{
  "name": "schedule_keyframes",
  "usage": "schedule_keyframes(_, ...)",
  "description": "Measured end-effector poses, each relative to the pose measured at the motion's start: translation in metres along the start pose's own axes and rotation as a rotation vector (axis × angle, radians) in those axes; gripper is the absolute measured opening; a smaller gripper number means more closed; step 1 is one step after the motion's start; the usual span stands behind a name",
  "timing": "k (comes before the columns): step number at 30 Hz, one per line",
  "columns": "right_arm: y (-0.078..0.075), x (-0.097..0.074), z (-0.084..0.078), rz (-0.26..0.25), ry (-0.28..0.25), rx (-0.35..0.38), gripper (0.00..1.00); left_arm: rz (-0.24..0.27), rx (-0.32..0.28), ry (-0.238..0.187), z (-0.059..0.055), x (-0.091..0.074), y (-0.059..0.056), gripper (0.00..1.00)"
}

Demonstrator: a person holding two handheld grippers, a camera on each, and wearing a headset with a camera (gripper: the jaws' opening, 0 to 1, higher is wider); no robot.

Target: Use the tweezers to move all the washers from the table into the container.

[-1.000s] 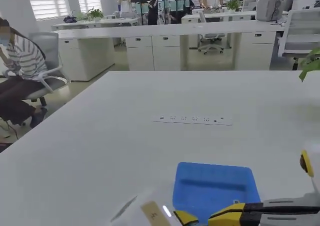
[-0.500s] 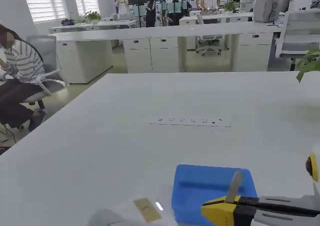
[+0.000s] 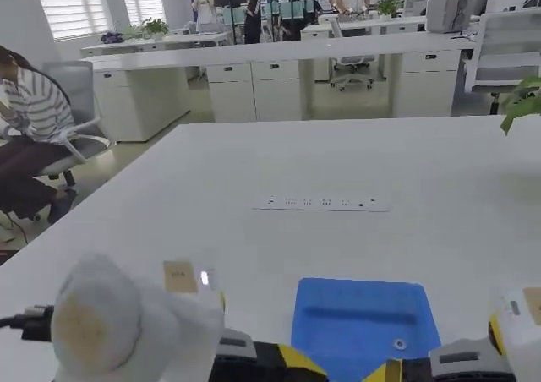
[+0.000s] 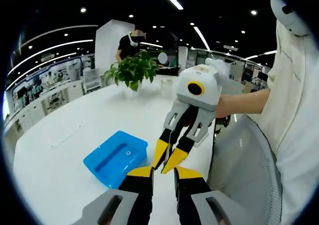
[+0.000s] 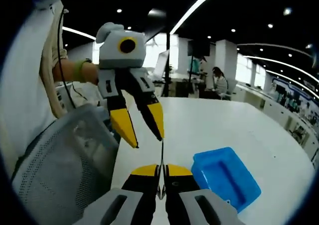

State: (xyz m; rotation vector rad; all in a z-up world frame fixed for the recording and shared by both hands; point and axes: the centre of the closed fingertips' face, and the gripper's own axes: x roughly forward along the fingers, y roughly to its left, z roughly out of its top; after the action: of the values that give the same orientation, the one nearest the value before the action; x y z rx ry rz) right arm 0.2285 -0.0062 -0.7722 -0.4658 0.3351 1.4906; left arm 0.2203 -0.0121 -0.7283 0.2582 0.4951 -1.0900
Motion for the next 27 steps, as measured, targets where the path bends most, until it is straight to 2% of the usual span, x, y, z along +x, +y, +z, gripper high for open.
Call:
schedule_keyframes(1, 0.000, 0.001, -0.002, 0.002, 0.012, -0.015, 0.02, -0.018, 0.011, 0.002, 0.006, 0.002, -0.001, 0.11)
schedule_keyframes(3, -0.001, 0.003, -0.007, 0.006, 0.036, -0.038, 0.02, -0.037, 0.033, 0.017, 0.009, 0.005, 0.000, 0.05)
schedule_keyframes(8, -0.002, 0.004, -0.008, 0.020, 0.050, -0.087, 0.02, -0.078, 0.103, 0.045, 0.013, 0.015, 0.000, 0.11)
schedule_keyframes(11, -0.004, 0.004, -0.009, 0.021, 0.051, -0.094, 0.02, -0.117, 0.127, 0.047, 0.018, 0.020, -0.005, 0.11)
schedule_keyframes(13, -0.007, 0.005, -0.011, 0.011, 0.055, -0.099, 0.02, -0.126, 0.222, 0.083, 0.016, 0.024, -0.004, 0.08)
schedule_keyframes(14, -0.009, 0.005, -0.012, 0.006, 0.055, -0.097, 0.02, -0.106, 0.274, 0.119, 0.013, 0.026, 0.000, 0.04)
schedule_keyframes(16, -0.012, 0.006, -0.013, -0.010, 0.043, -0.088, 0.03, -0.118, 0.314, 0.150, 0.011, 0.030, -0.001, 0.00)
schedule_keyframes(19, -0.015, 0.009, -0.017, -0.027, 0.037, -0.078, 0.03, -0.131, 0.318, 0.139, 0.013, 0.034, -0.002, 0.00)
schedule_keyframes(21, -0.015, 0.012, -0.022, -0.035, 0.041, -0.071, 0.03, -0.151, 0.318, 0.166, 0.008, 0.036, -0.002, 0.00)
schedule_keyframes(23, -0.016, 0.016, -0.027, -0.045, 0.042, -0.059, 0.03, -0.147, 0.346, 0.189, 0.004, 0.037, 0.001, 0.00)
schedule_keyframes(27, -0.017, 0.020, -0.033, -0.052, 0.052, -0.046, 0.02, -0.153, 0.339, 0.190, 0.003, 0.040, 0.005, 0.00)
